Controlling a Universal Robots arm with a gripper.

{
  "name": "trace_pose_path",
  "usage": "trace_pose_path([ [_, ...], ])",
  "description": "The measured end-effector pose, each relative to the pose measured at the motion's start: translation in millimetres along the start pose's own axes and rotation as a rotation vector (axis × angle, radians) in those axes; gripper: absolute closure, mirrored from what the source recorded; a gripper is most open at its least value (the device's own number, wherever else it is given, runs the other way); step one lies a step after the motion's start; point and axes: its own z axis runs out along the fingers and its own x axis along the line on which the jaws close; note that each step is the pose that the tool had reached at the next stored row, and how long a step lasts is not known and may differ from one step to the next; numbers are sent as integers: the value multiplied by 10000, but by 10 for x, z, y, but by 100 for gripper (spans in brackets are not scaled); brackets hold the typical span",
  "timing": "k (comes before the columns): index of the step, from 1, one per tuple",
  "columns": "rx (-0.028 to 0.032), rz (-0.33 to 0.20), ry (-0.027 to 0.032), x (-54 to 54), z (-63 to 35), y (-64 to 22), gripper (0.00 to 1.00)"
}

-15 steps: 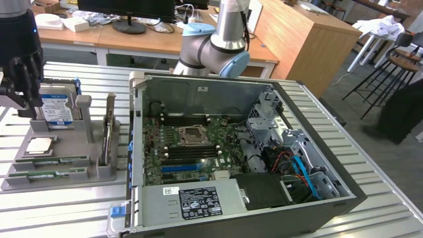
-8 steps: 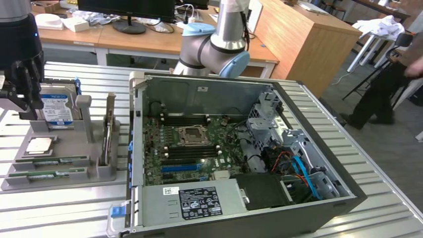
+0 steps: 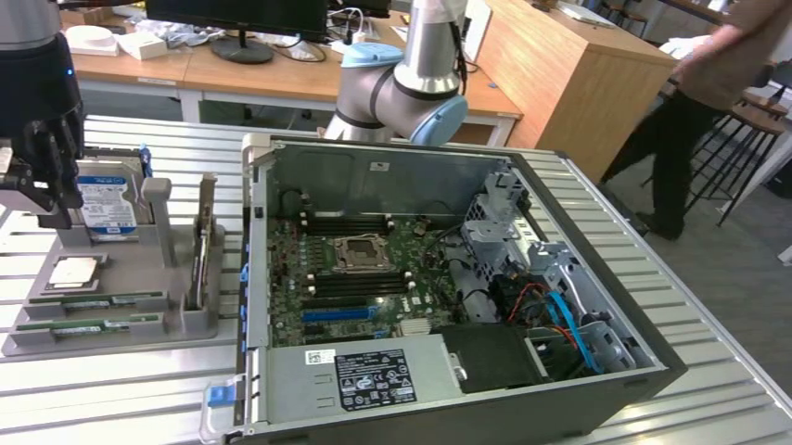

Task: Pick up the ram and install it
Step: 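Pick up the ram and move it above insertion slot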

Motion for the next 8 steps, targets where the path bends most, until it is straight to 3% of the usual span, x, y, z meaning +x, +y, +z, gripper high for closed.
trace_pose_path([
  [8,0,-23,1,1,52,-2,64],
])
